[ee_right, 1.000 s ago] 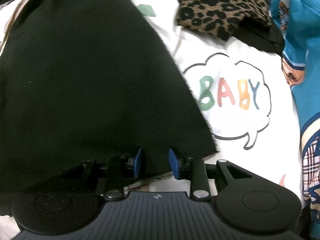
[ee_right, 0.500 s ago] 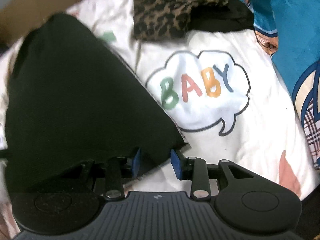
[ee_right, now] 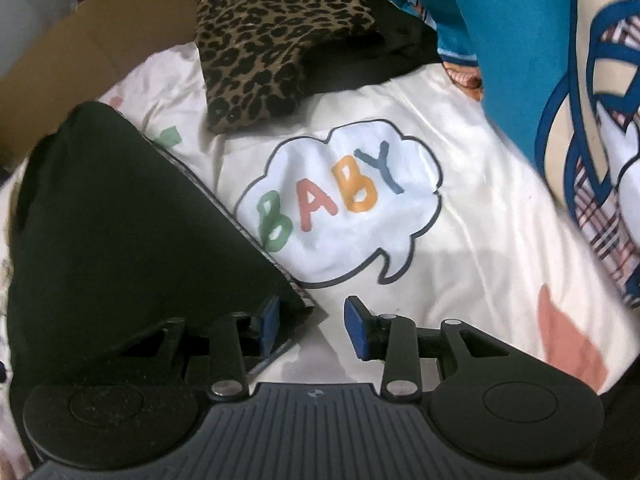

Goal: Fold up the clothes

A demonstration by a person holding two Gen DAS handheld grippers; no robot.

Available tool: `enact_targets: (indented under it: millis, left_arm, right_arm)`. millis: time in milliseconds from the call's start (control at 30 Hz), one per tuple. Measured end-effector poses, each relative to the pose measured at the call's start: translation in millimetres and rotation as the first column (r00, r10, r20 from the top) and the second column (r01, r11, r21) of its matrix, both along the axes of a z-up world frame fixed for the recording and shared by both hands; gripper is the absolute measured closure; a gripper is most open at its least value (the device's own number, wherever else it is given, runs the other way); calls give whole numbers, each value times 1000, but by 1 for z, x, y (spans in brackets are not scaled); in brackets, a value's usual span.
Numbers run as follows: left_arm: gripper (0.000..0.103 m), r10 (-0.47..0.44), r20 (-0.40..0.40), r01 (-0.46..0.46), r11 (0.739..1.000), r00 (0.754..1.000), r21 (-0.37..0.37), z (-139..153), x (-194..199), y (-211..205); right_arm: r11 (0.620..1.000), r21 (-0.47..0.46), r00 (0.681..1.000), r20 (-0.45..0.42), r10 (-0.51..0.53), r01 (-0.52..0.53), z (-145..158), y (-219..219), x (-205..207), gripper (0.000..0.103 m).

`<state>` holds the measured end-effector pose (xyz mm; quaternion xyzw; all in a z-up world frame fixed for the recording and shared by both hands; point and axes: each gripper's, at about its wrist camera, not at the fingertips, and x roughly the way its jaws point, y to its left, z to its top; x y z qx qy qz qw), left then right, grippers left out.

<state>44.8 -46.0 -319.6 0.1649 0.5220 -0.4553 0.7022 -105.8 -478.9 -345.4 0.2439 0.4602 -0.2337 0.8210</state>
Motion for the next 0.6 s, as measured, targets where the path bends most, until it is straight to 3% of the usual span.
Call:
enact_targets:
  millis: [200, 267, 367, 600]
  left_arm:
    - [82, -32, -16, 32, 999, 999, 4, 1, -6, -10]
    - [82, -41, -17, 42, 999, 999, 19, -3, -9, -12]
    - [82, -52, -37, 54, 998, 998, 40, -11, -11, -13]
    - [80, -53, -77, 59, 995, 996, 81, -34, -18, -16]
  right_arm:
    - [1000, 5, 1000, 19, 19, -19, -6, 5, 3, 63]
    - [1000, 5, 1000, 14, 17, -17, -8, 5, 3, 81]
    - [1000, 16, 1000, 12, 10, -10, -10, 3, 2, 92]
    - [1000, -12, 999, -14, 29, -29, -11, 3, 3, 96]
